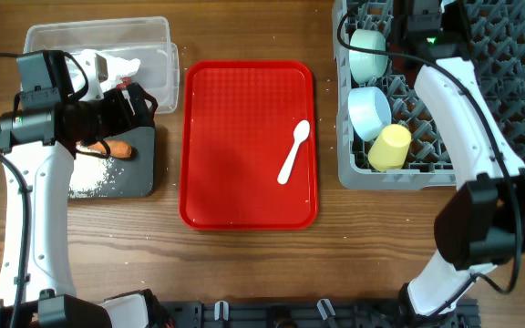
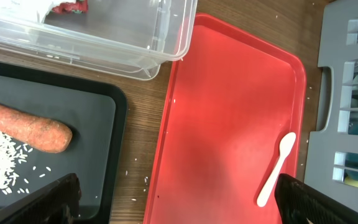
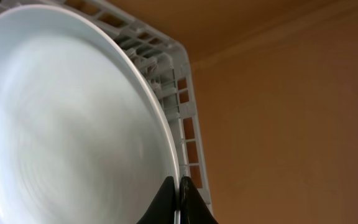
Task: Sort waste into correct bins and load items into the dishwasher rack
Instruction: 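Lift the plate and stand it upright in the rack with the right gripper, then grasp the white spoon on the red tray with the right gripper, then insert the white spoon upright into the rack with the right gripper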
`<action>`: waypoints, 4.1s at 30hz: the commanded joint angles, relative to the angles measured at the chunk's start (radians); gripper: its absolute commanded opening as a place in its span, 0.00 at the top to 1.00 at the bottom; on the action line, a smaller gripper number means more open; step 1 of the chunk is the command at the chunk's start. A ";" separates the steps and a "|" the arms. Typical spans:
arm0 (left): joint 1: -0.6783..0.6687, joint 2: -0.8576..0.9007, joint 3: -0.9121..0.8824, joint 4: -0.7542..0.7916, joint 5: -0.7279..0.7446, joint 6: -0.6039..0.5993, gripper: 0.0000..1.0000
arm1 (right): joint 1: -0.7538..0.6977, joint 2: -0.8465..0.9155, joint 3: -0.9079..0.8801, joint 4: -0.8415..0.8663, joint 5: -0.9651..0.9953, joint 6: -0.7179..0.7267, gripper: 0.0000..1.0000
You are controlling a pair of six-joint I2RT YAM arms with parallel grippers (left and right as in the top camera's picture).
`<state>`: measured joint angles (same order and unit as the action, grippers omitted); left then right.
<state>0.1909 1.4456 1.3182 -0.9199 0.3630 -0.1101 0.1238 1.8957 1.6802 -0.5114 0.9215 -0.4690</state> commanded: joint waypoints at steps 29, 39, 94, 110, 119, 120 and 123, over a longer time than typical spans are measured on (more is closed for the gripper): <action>0.004 -0.004 0.017 0.002 -0.009 -0.003 0.00 | 0.049 -0.131 0.016 -0.075 -0.315 0.294 0.00; 0.004 -0.004 0.017 0.002 -0.009 -0.003 0.00 | 0.155 -0.208 -0.006 -0.288 -1.339 0.560 0.00; 0.004 -0.004 0.017 0.002 -0.009 -0.003 0.00 | 0.393 0.116 -0.447 -0.018 -0.921 0.757 0.96; 0.004 -0.004 0.017 0.002 -0.009 -0.003 0.00 | 0.378 -0.208 -0.340 -0.073 -0.895 0.683 0.96; 0.004 -0.004 0.017 0.002 -0.009 -0.003 0.00 | 0.207 -0.478 -0.340 -0.115 -0.709 0.652 0.96; 0.004 -0.004 0.017 0.002 -0.009 -0.003 0.00 | 0.172 -0.504 -0.340 -0.121 -0.685 0.623 0.96; 0.004 -0.004 0.017 0.002 -0.009 -0.003 0.00 | 0.075 -0.549 -0.340 -0.133 -0.628 0.586 0.96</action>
<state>0.1909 1.4456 1.3182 -0.9203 0.3630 -0.1101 0.2794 1.3968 1.3174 -0.6365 0.1814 0.1837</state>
